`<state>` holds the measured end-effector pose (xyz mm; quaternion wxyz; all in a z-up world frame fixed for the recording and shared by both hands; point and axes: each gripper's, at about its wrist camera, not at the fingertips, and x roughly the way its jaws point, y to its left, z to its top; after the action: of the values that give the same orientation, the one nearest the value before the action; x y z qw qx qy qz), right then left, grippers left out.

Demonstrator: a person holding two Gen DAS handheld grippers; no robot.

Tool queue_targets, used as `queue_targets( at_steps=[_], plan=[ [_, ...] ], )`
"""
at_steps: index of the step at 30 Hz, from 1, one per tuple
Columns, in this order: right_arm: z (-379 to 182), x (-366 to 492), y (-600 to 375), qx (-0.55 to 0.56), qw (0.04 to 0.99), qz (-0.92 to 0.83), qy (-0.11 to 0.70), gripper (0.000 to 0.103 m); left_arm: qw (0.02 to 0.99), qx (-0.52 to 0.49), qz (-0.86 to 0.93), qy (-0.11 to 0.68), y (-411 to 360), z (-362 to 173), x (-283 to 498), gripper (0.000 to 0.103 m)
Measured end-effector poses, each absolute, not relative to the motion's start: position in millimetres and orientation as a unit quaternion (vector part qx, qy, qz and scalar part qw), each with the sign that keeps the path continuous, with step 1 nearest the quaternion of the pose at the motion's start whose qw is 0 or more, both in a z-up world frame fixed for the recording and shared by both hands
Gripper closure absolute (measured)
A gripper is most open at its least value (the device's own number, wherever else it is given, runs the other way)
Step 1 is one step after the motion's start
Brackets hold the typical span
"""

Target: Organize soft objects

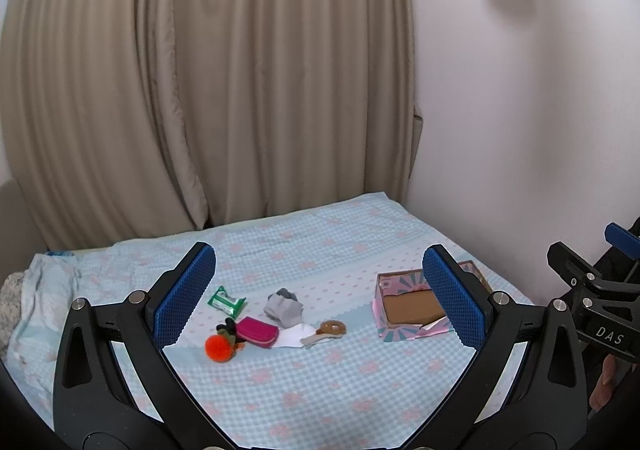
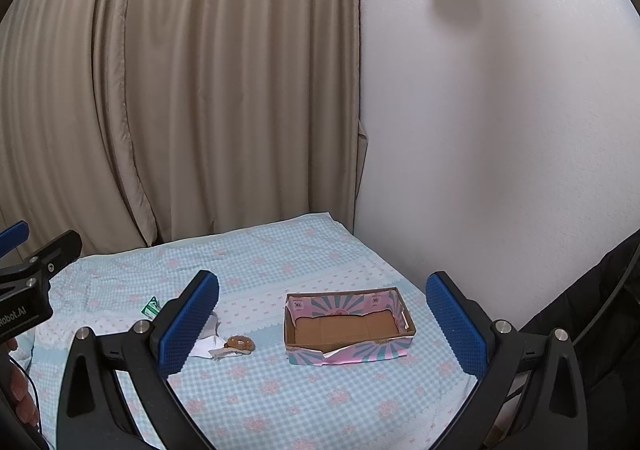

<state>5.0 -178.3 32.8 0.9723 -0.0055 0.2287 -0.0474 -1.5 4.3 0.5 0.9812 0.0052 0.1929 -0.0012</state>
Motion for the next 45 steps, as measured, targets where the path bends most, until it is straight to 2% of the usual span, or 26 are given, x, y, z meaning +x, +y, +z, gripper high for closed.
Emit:
queue_targets(
  at_steps=[45],
  plan=[
    [17.5, 5.3, -177.6, 0.008, 0.974, -0.05, 0.221, 0.0, 0.979, 0.006, -0.003, 0.204, 10.0, -1.9, -5.9, 0.0]
  ],
)
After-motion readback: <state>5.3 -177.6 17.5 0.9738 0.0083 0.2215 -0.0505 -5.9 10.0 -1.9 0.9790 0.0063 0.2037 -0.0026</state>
